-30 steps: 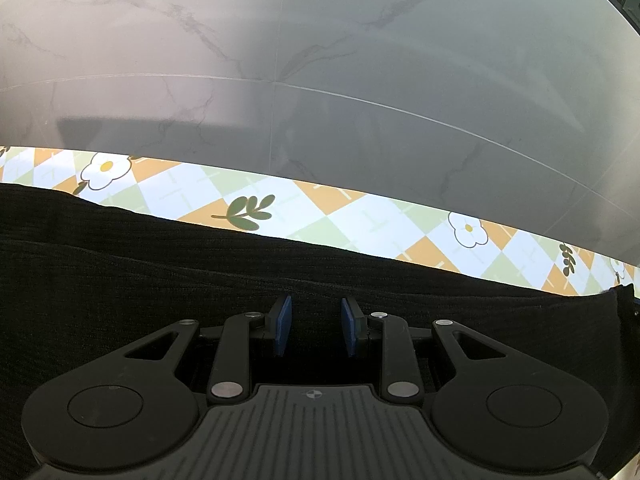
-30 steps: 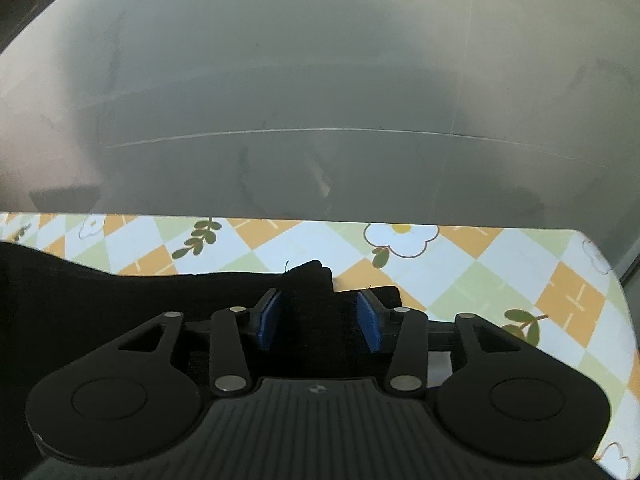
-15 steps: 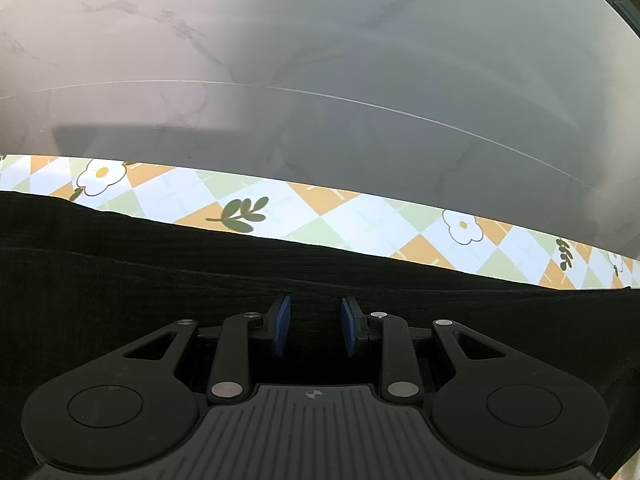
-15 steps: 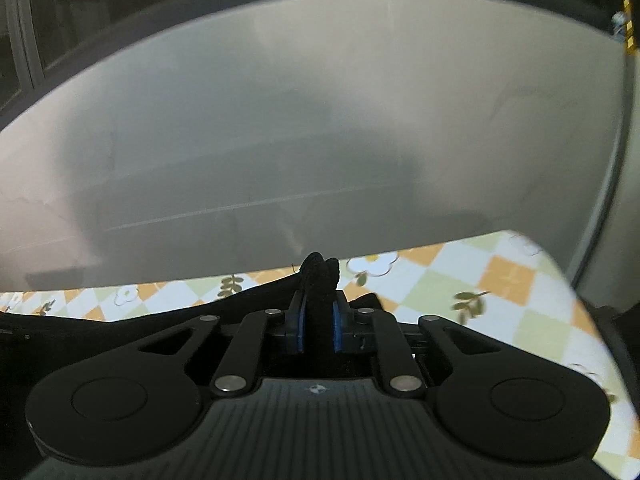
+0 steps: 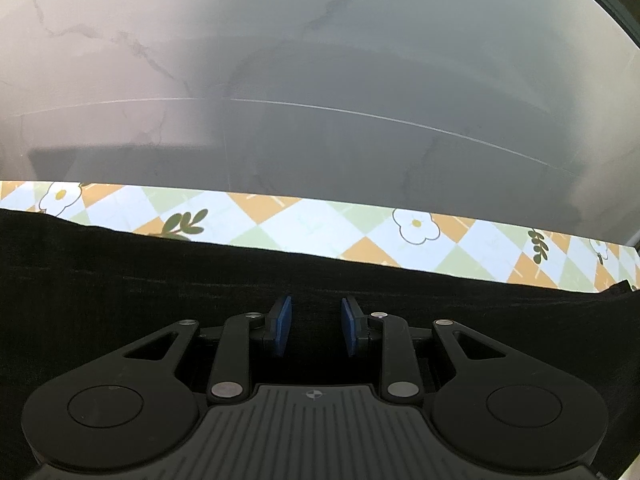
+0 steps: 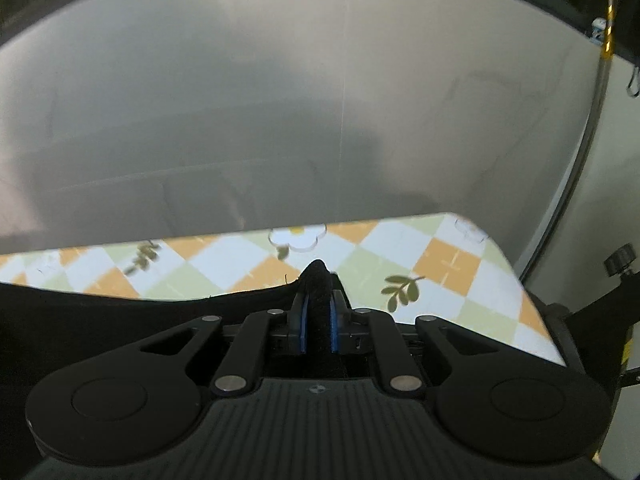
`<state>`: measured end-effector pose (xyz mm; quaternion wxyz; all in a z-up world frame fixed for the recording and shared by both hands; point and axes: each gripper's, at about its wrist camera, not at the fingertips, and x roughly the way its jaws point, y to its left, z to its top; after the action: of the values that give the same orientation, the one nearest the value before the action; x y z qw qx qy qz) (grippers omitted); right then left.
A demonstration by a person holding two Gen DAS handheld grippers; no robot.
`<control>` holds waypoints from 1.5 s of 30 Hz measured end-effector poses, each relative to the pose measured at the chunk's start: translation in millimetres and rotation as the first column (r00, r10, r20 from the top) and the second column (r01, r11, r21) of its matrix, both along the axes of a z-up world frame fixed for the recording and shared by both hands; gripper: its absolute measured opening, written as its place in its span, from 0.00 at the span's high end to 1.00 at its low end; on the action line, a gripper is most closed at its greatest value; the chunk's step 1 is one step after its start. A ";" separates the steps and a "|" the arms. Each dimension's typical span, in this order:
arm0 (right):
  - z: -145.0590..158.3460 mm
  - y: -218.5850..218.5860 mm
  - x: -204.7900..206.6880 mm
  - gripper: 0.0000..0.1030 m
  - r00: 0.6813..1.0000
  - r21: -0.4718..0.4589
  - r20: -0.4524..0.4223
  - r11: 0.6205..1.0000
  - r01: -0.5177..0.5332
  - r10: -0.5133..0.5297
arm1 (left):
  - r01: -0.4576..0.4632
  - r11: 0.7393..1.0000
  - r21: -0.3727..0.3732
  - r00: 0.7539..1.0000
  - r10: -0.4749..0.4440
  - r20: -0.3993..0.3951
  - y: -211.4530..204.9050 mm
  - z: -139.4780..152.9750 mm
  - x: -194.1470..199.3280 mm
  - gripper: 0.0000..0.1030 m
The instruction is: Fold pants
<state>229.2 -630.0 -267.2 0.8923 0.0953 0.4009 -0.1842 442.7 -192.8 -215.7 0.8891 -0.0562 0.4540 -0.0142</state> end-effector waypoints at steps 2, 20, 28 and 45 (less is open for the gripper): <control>-11.1 -3.3 4.7 0.89 1.000 0.027 -0.027 1.000 0.013 -0.013 | 0.003 1.000 -0.007 1.000 -0.003 0.001 1.4 0.9 -0.5 0.72; 45.2 107.2 19.5 0.48 0.989 0.131 0.053 0.981 -0.144 0.138 | -0.306 0.891 -0.337 0.951 0.301 -0.067 191.7 56.2 -118.1 0.71; 43.7 254.3 49.8 0.48 0.952 0.250 0.044 0.919 -0.305 0.304 | -0.522 0.795 -0.310 0.844 0.533 -0.055 324.7 63.1 -179.2 0.71; 53.2 378.9 63.2 0.48 0.954 0.223 -0.036 0.933 -0.282 0.297 | -0.414 0.805 -0.426 0.895 0.444 -0.031 476.7 30.8 -167.7 0.67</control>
<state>292.4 -251.1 -214.0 0.8796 0.1249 0.4589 -0.0095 275.0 283.9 -184.8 0.8510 -0.3474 0.3838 0.0875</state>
